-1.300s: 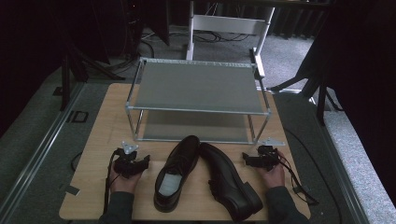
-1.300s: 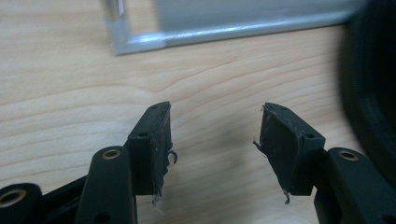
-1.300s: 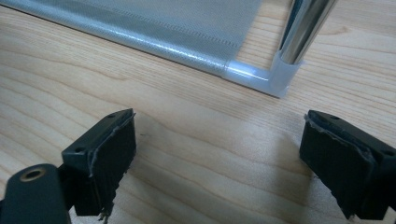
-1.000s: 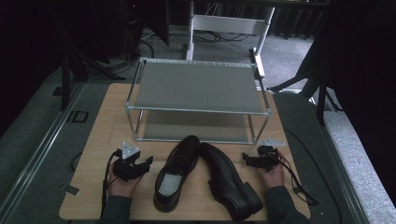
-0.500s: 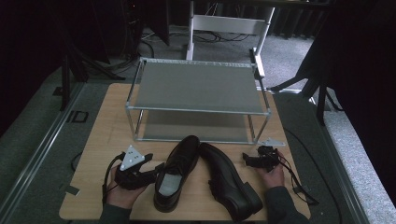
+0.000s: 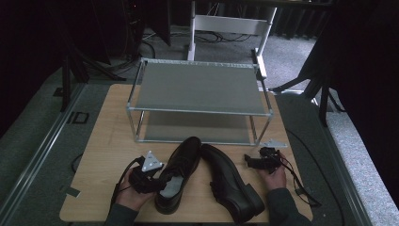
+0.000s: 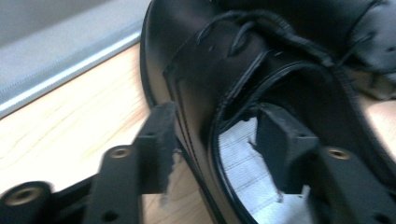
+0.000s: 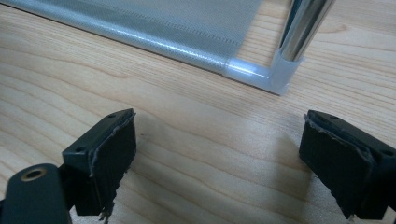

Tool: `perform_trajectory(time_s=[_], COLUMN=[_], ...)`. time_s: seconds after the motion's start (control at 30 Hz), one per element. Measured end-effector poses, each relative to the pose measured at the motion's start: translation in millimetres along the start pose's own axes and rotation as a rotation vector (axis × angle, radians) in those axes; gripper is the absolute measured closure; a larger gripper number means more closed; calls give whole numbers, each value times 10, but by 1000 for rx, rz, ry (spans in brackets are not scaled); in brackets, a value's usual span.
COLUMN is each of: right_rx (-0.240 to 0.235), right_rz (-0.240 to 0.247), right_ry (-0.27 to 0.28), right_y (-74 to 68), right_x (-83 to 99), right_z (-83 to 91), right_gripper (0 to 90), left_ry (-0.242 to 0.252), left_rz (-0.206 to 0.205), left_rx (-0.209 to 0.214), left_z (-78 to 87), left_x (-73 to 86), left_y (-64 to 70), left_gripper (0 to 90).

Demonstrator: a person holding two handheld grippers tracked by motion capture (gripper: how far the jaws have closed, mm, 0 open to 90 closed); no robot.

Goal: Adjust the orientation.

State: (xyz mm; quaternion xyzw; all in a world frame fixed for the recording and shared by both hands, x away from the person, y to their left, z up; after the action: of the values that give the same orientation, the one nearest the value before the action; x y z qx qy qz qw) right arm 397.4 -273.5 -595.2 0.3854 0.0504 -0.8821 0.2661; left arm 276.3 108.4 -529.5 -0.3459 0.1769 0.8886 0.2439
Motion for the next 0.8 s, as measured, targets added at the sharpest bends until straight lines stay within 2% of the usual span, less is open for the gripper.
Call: perform_trajectory(time_s=[0.13,0.23,0.27,0.43,0.53,0.6,0.7,0.8], right_rx=[0,0,0,1,1,1,0,0], right_rz=[0,0,1,1,1,1,1,1], right_ry=[0,-1,-1,-1,-1,-1,-1,-1], right_y=[0,0,0,0,0,0,0,0], right_x=[0,1,1,1,1,1,1,1], right_z=[1,1,1,1,1,1,1,1], right_gripper=[105,106,105,105,106,106,106,106], left_ry=[32,64,70,121,155,149,158,151], left_rz=[20,-18,-16,-6,24,54,75,103], left_rx=[-24,-102,-108,-174,-208,-221,-199,-178], left_z=[10,35,41,41,42,27,19,31], left_x=[-23,-31,-32,-34,-50,-59,-55,-53], left_y=[-34,-34,-45,-111,-186,-247,-275,-316], left_gripper=[740,802,813,826,825,823,813,675])
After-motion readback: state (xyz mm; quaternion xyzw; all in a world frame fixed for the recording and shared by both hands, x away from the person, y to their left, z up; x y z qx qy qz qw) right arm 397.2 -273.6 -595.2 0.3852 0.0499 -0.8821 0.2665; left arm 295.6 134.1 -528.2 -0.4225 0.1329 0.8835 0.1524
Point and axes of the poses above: each handheld gripper's, and its own axes: z roughly backward along the jaws, x roughly out of its underside, y roughly to its right, the point moved 5 cm from there along -z, roughly forward along the jaws, and after that the axes turned 9 degrees about z, right-handed, at the moved point
